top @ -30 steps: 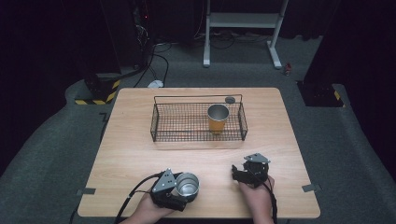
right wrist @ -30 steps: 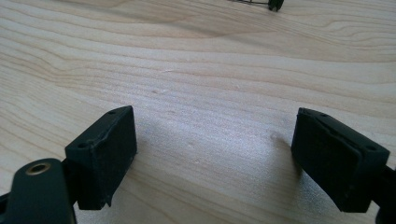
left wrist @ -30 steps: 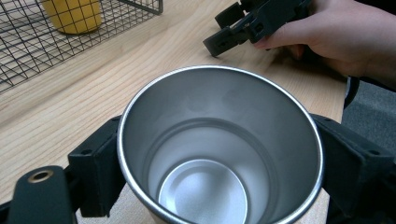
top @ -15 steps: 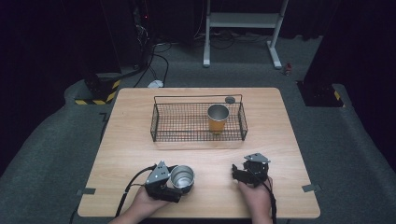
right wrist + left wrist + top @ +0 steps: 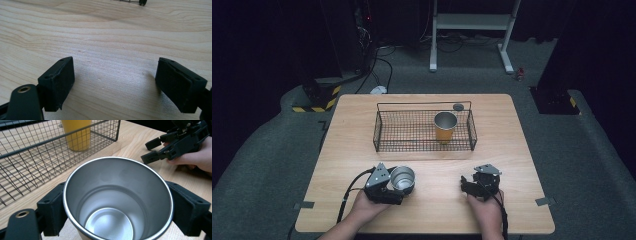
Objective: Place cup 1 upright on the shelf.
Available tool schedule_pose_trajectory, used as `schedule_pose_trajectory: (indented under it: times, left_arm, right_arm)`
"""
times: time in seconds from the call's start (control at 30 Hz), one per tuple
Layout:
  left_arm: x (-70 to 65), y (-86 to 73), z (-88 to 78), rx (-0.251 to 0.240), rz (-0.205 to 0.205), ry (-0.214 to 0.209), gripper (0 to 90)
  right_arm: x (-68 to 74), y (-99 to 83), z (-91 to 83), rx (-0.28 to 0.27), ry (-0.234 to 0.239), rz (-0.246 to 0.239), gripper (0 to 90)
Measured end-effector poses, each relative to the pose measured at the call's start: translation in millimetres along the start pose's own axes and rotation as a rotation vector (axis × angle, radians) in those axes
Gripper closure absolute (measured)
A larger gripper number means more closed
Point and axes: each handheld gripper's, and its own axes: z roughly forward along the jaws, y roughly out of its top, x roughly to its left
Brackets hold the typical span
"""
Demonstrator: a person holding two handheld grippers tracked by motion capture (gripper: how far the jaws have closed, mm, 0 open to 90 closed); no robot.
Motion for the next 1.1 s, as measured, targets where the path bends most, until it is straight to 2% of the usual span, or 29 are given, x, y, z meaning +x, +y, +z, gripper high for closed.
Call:
schedule_pose_trajectory:
  times: [0.17,0.47,0.67,1.1]
  left_arm:
    - [0.2,4.2,1.4,-0.019,-0.002,-0.007,14.5]
    - [-4.9,9.3,-5.2,-0.046,0.013,0.021,14.5]
    - [-2.4,10.7,-11.4,-0.072,-0.007,0.048,14.5]
    - [8.7,6.6,-27.2,-0.090,-0.064,0.092,14.6]
  right_arm:
    - [0.3,-0.5,-0.3,-0.002,-0.008,0.000,15.8]
    - [-0.2,-0.6,-0.3,-0.006,-0.010,-0.005,15.8]
    - [-0.1,-0.7,-0.4,-0.005,-0.010,-0.004,15.8]
    - [-0.2,-0.6,-0.3,-0.006,-0.010,-0.005,15.8]
